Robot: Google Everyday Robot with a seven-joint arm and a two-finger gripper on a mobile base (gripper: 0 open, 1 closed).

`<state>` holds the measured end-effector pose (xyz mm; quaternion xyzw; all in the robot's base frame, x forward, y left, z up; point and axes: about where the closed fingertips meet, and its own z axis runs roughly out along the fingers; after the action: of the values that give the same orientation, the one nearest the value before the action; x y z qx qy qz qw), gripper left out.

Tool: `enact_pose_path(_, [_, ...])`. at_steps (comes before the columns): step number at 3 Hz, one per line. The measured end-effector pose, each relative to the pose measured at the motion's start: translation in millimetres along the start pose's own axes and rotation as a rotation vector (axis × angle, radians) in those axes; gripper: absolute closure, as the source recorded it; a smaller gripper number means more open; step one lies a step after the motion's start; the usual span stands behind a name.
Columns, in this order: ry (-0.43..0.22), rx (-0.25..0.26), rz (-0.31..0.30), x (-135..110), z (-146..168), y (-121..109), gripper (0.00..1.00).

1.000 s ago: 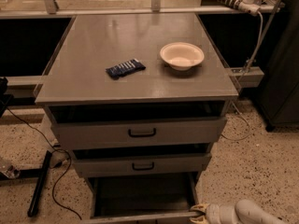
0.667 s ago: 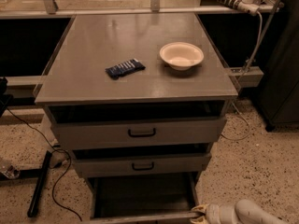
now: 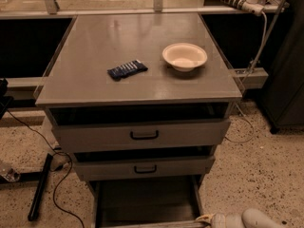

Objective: Open bottom drawer

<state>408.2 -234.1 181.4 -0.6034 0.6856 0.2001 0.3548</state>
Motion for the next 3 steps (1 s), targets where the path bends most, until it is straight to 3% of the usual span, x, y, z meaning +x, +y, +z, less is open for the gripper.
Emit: enact_pose_path(3, [0.000, 0.000, 0.000, 0.0, 0.1, 0.1, 0.12])
